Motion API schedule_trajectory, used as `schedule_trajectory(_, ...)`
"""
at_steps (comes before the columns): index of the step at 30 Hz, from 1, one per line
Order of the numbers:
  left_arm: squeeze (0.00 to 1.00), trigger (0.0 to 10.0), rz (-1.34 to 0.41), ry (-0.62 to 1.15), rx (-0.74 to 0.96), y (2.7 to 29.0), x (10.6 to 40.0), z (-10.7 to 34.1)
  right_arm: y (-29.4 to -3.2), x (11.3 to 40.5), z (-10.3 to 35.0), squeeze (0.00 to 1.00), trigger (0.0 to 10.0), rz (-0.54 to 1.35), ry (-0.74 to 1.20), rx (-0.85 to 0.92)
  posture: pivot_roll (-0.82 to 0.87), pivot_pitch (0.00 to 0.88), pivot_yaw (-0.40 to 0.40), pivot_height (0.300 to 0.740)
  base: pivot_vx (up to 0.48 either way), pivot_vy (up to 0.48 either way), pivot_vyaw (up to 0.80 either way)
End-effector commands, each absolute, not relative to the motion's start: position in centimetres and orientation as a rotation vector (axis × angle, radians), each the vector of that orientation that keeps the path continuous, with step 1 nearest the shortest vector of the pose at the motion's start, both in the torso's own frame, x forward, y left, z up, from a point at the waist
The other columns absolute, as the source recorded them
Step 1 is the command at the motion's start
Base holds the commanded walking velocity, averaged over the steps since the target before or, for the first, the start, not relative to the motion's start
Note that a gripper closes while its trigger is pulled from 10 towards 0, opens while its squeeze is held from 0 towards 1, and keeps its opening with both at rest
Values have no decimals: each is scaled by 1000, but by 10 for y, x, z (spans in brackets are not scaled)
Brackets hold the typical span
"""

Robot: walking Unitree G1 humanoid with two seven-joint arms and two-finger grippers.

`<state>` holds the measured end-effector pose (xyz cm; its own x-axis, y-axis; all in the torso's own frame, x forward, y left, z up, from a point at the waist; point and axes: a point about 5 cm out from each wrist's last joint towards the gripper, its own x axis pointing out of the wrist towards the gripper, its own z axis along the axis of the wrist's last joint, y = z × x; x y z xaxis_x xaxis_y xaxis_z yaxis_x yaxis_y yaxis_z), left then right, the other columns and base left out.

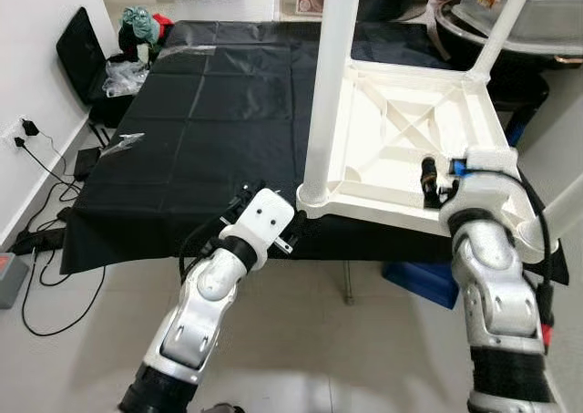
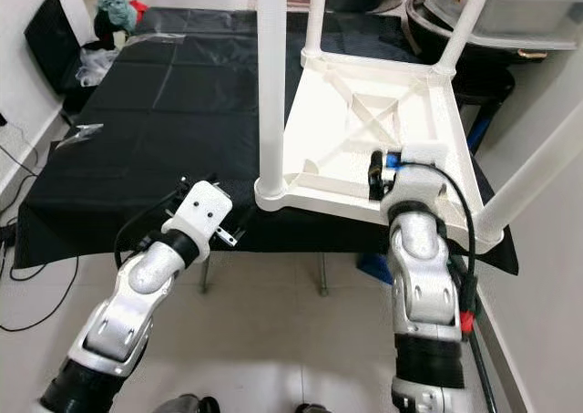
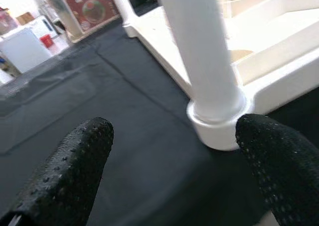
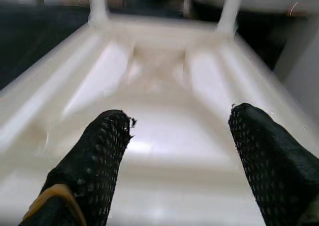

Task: Building children table

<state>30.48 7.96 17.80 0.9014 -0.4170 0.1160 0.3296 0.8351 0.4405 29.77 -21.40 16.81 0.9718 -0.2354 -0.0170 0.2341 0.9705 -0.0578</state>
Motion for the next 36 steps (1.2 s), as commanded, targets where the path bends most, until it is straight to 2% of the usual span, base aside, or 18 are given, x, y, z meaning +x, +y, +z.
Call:
schedule_trajectory(1, 0, 10000, -381, -204, 435, 84, 309, 176, -217, 289, 158, 0, 10000, -255, 69, -41, 118, 117, -21, 740, 0, 0, 0)
schedule_trajectory(4, 0, 10000, -366, -202, 441, 87, 317, 178, -232, 277, 147, 0, 10000, -355, 113, -77, 119, 120, -22, 740, 0, 0, 0)
schedule_trajectory(6, 0, 10000, -361, -196, 415, 89, 326, 181, -255, 268, 148, 0, 10000, -530, 125, -109, 113, 123, -15, 740, 0, 0, 0)
schedule_trajectory(11, 0, 10000, -396, -188, 393, 85, 337, 184, -274, 264, 164, 0, 10000, -674, 73, -119, 114, 131, -5, 740, 0, 0, 0)
schedule_trajectory(22, 0, 10000, -532, -180, 332, 62, 350, 187, -278, 273, 191, 0, 10000, -723, -23, -46, 121, 161, 23, 740, 0, 0, 0)
schedule_trajectory(32, 0, 10000, -559, -203, 313, 56, 356, 195, -286, 280, 204, 0, 10000, -785, -59, -42, 131, 178, 39, 740, 0, 0, 0)
schedule_trajectory(33, 0, 10000, -563, -222, 306, 53, 359, 199, -298, 279, 209, 0, 10000, -864, -61, -57, 134, 191, 43, 740, 0, 0, 0)
schedule_trajectory(36, 0, 10000, -572, -229, 308, 52, 360, 200, -304, 277, 211, 0, 10000, -908, -58, -73, 133, 192, 44, 740, 0, 0, 0)
